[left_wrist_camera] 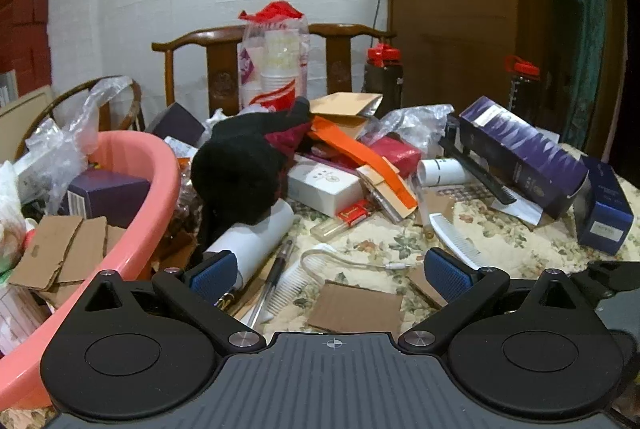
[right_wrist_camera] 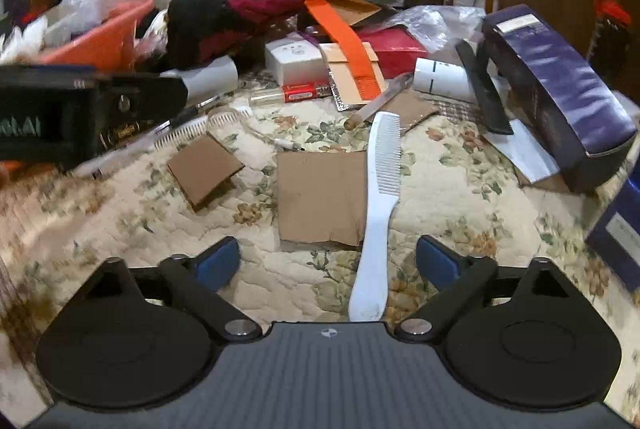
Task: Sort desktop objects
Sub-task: 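Lift the white comb with the right tool and carry it toward the pink basin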
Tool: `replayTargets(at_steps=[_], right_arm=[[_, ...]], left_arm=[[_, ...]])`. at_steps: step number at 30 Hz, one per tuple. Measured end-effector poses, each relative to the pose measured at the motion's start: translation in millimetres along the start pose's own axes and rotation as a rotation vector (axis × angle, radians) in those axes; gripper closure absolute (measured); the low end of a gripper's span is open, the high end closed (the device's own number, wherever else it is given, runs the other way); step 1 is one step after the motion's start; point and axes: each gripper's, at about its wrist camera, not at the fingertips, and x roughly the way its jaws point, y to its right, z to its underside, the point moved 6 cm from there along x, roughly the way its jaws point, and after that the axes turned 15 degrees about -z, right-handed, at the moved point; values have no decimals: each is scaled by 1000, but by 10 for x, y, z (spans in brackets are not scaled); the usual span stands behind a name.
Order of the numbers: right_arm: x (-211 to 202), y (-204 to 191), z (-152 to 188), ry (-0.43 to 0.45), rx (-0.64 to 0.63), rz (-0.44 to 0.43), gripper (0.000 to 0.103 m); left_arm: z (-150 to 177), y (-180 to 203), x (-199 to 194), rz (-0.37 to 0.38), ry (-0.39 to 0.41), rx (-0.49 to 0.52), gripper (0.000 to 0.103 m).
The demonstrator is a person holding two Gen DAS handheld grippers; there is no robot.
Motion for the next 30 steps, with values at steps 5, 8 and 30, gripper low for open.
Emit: replayTargets(at_steps=[5, 8, 30], right_arm=[[-95, 189, -72, 31, 100, -19, 22], [-120, 195, -62, 40, 123, -7, 44], [-343, 512, -126, 102, 230, 100, 89]], left_arm=[[0, -10, 24, -6, -6, -3, 0], [8, -6, 27, -5, -9, -1, 0], [222, 282, 193, 4, -105, 78, 0]])
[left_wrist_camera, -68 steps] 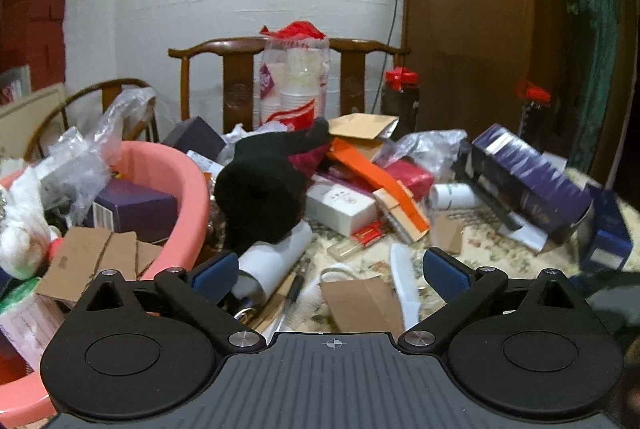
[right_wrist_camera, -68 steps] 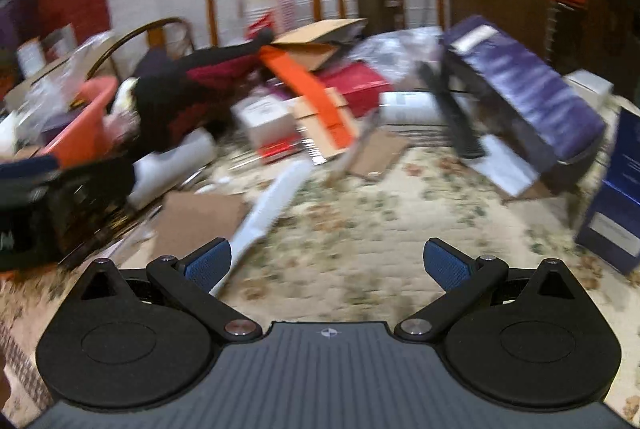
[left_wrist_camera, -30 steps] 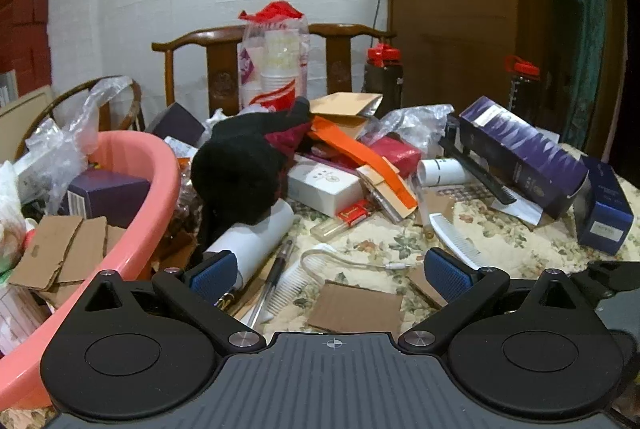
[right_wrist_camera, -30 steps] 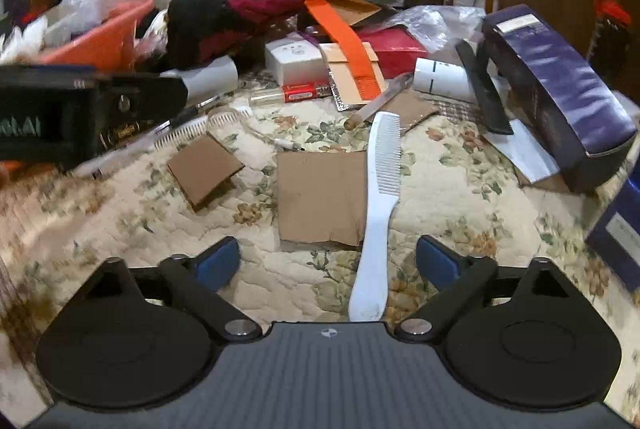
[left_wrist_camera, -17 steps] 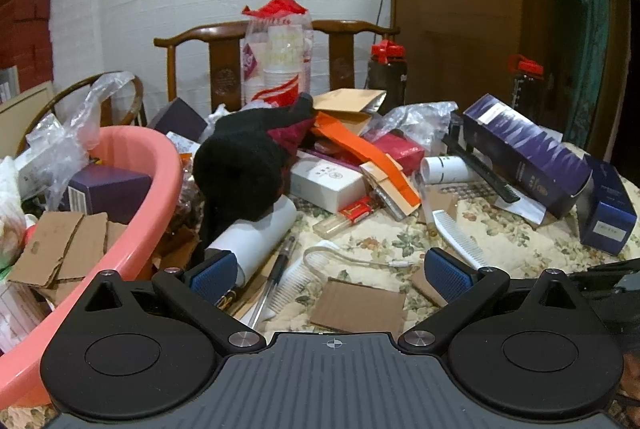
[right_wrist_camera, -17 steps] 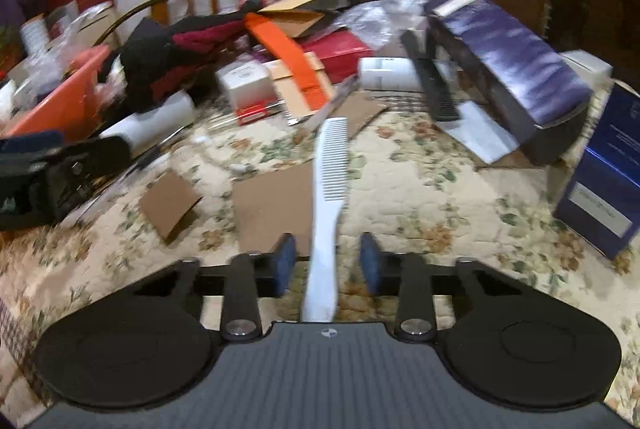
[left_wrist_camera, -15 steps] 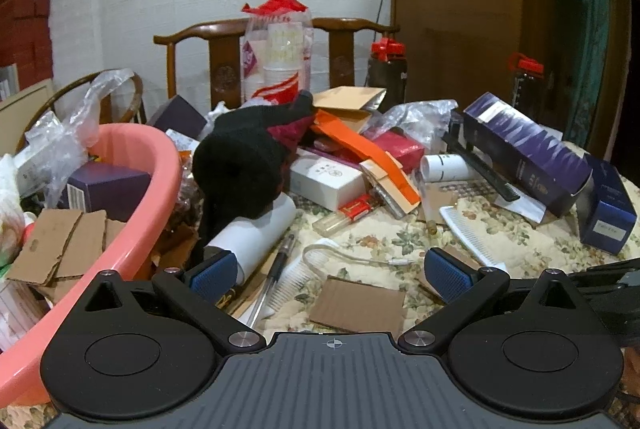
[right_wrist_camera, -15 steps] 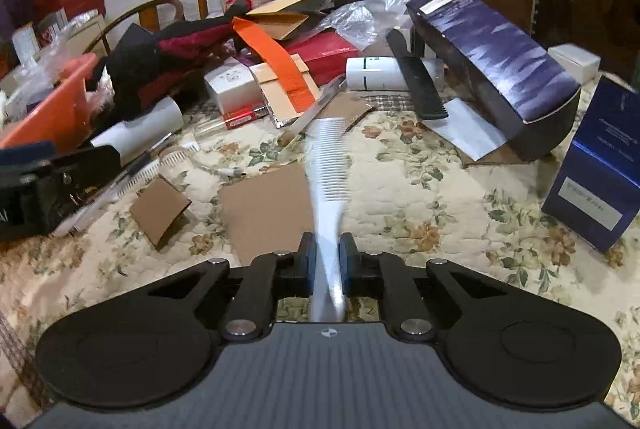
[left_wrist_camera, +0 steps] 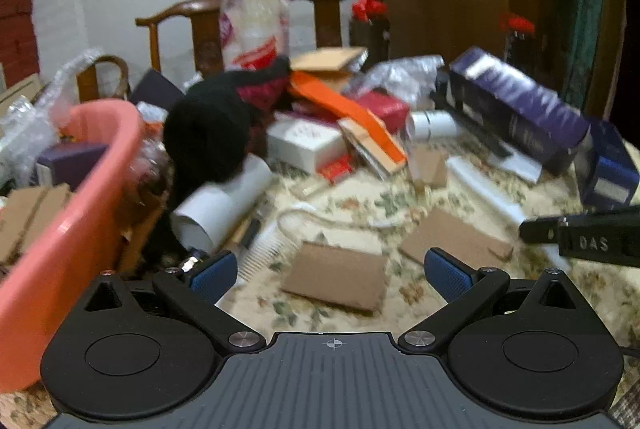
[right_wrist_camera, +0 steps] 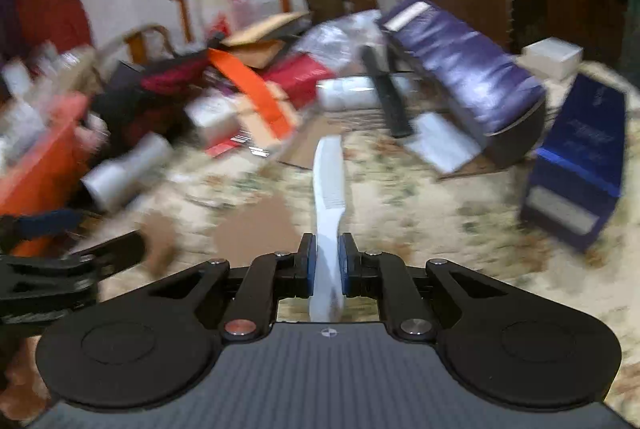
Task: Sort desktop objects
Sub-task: 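Lift the white comb with the right tool and carry it toward the pink basin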
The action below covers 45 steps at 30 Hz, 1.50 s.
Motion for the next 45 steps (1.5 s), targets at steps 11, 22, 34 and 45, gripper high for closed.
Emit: replayTargets(at_steps=[11, 22, 34, 45], right_arm=[[33, 220, 25, -31, 99, -36, 88], [11, 326, -25, -34, 157, -81, 88], [-29, 521, -51, -5, 207, -39, 88], [1, 472, -39, -7, 188, -36, 87]], left_arm=[[-166, 634, 241, 8, -90, 166, 1], [-235, 706, 393, 149, -194, 116, 4], [-143, 994, 380, 162, -159, 148, 25], [-158, 913, 401, 146, -137, 85, 24]])
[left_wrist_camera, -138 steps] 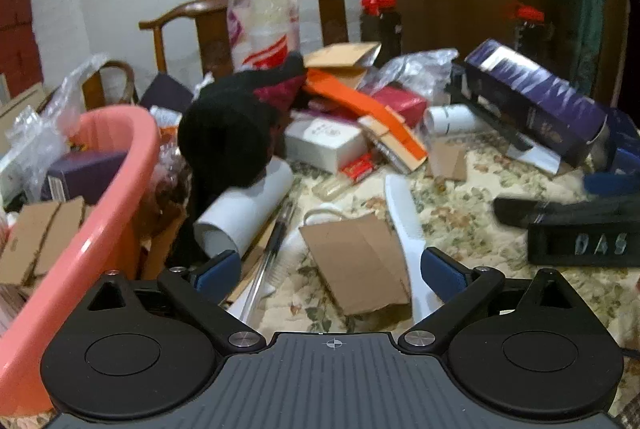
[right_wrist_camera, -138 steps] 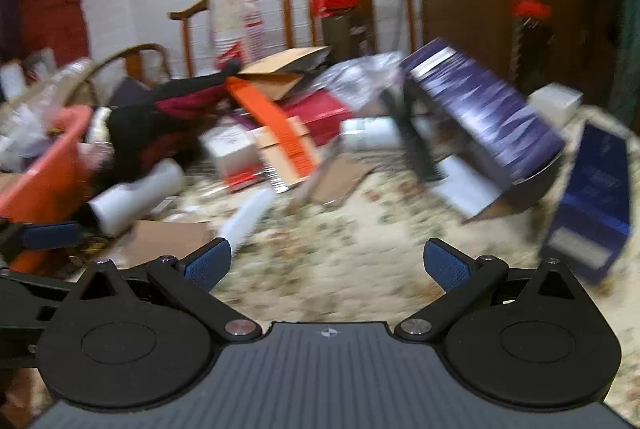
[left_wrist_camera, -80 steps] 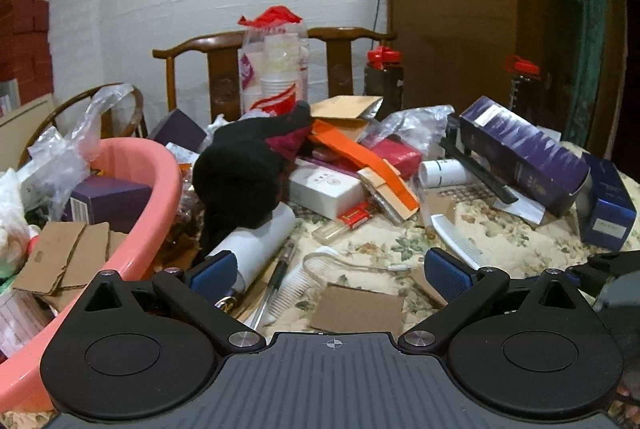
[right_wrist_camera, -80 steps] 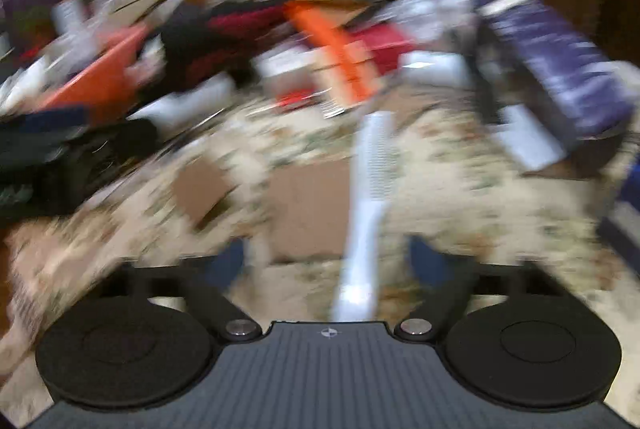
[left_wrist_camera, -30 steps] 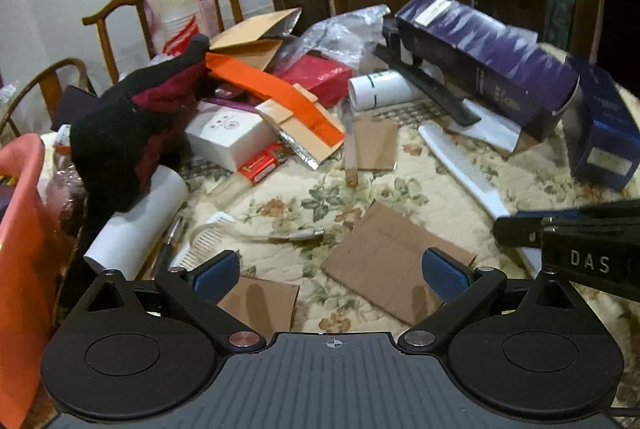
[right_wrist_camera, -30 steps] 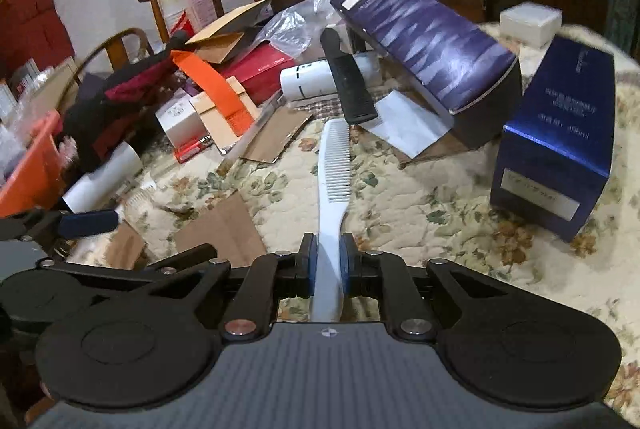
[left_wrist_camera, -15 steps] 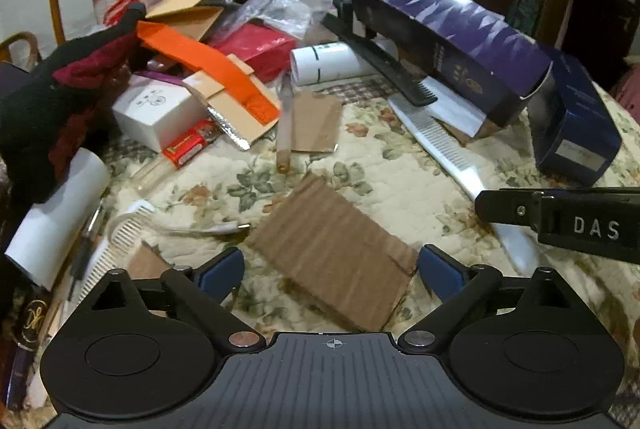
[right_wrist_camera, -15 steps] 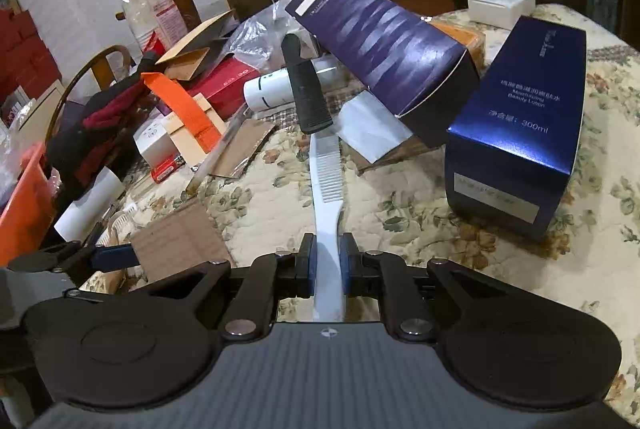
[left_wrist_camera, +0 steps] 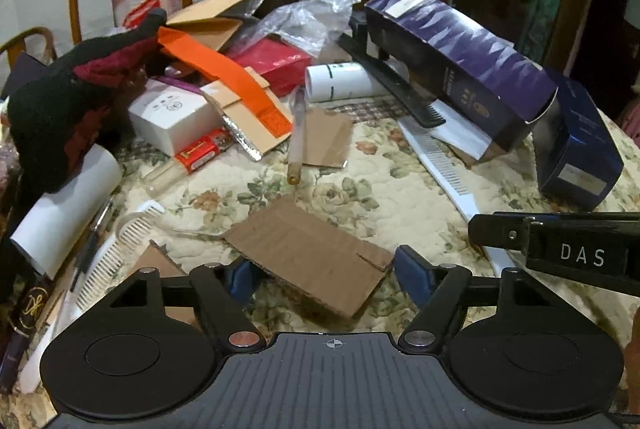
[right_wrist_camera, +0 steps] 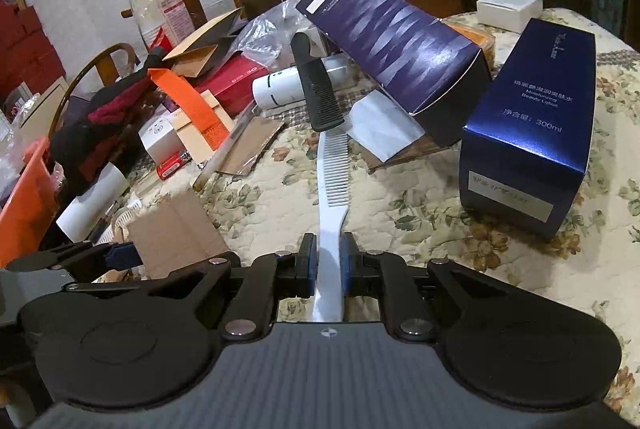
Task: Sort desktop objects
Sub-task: 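Lift the white comb with the right tool and carry it toward the pink basin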
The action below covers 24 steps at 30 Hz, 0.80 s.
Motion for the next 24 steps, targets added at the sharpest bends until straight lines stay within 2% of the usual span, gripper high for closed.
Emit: replayTargets(at_steps=[1, 2, 4, 7, 11, 15, 19, 21, 24], right_arm=[[8, -18, 6, -1, -7, 3, 86], [10, -18, 6, -1, -11, 5, 86], [16, -25, 8, 1, -13, 7, 86], [17, -25, 9, 5, -6, 5, 86], [24, -25, 5, 14, 5, -9, 79], [31, -42, -1, 15, 5, -19, 79], [34, -81, 21, 10, -2, -21, 79], [41, -105, 38, 2, -5, -36, 86], [73, -108, 47, -2, -16, -32, 87]], left_arm=[[2, -1, -7, -8, 4, 2, 37], [-3, -2, -25, -12, 13, 2, 45], [-10, -17, -44, -18, 23, 6, 85], [-14, -93, -27, -10, 12, -32, 101], [-3, -176, -38, 1, 4, -54, 103], [-33, -214, -151, 13, 32, -49, 103], [-47, -210, -204, -22, 61, -27, 103], [-27, -195, -177, -21, 50, -22, 103], [7, -184, -119, -25, 36, -8, 103]])
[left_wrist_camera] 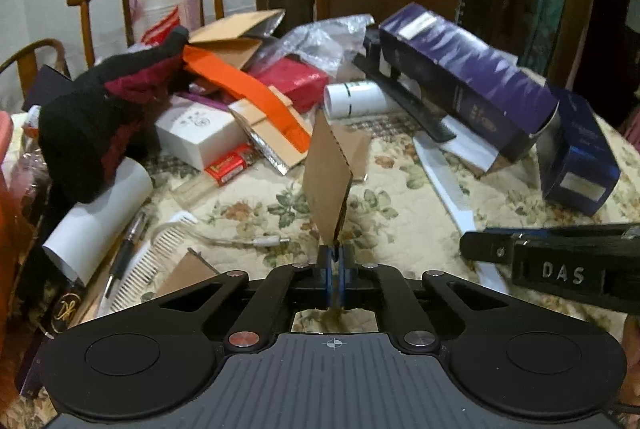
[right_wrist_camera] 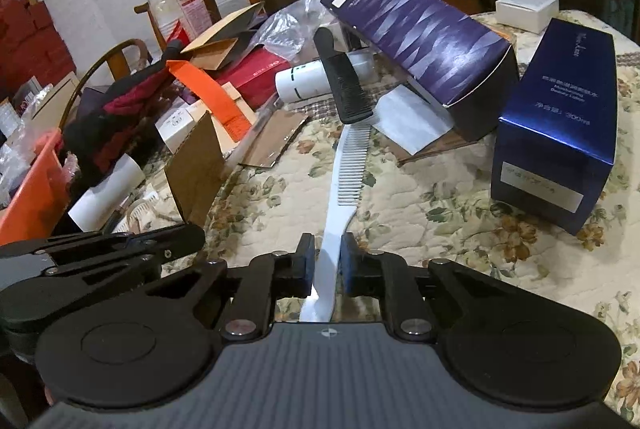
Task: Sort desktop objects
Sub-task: 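Lift the white comb with the right tool and carry it toward the pink basin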
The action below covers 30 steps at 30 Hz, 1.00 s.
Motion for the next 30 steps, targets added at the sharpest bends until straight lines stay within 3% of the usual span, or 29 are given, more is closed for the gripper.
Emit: replayTargets(at_steps=[1, 2, 3, 5, 7, 11, 13, 14, 15, 17, 18, 20, 21, 22, 27, 30], right_arm=[[-3, 0, 3, 2, -3, 0, 87], [-8, 1, 7, 4, -3, -1, 87], [-6, 8, 5, 9, -1, -2, 87], [5, 13, 9, 27, -4, -9, 86], [11, 23, -2, 31, 0, -16, 85], [12, 12, -6, 32, 1, -17, 83], [11, -8, -2, 32, 6, -45, 67], [12, -19, -7, 33, 19, -86, 44], [14, -30, -11, 38, 40, -141, 32], [11, -23, -26, 53, 58, -148, 30], [16, -33, -28, 52, 38, -122, 31], [21, -67, -30, 50, 7, -84, 32], [6, -73, -31, 63, -7, -41, 31], [-30, -87, -39, 84, -31, 9, 31], [-112, -53, -99, 105, -19, 4, 21], [-55, -38, -102, 102, -33, 35, 15]], left_arm=[[8, -9, 22, -10, 0, -1, 102], [12, -17, 46, -23, 4, 0, 94], [13, -21, 62, -33, 12, 3, 78], [-2, -38, 78, -66, 42, 0, 73], [-33, -57, 83, -101, 80, 3, 42], [-98, -92, 75, -173, 155, 0, 30], [-119, -88, 85, -160, 156, 2, 27], [-130, -86, 94, -151, 150, -3, 26], [-148, -110, 115, -158, 141, -22, 26], [-180, -117, 165, -137, 118, -29, 27], [-177, -110, 191, -128, 106, -32, 32], [-170, -101, 260, -115, 65, -40, 55], [-154, -87, 299, -101, 42, -35, 83], [-146, -77, 331, -89, 28, -33, 91], [-134, -80, 339, -100, 34, -32, 101], [-137, -105, 336, -93, 29, -41, 103]])
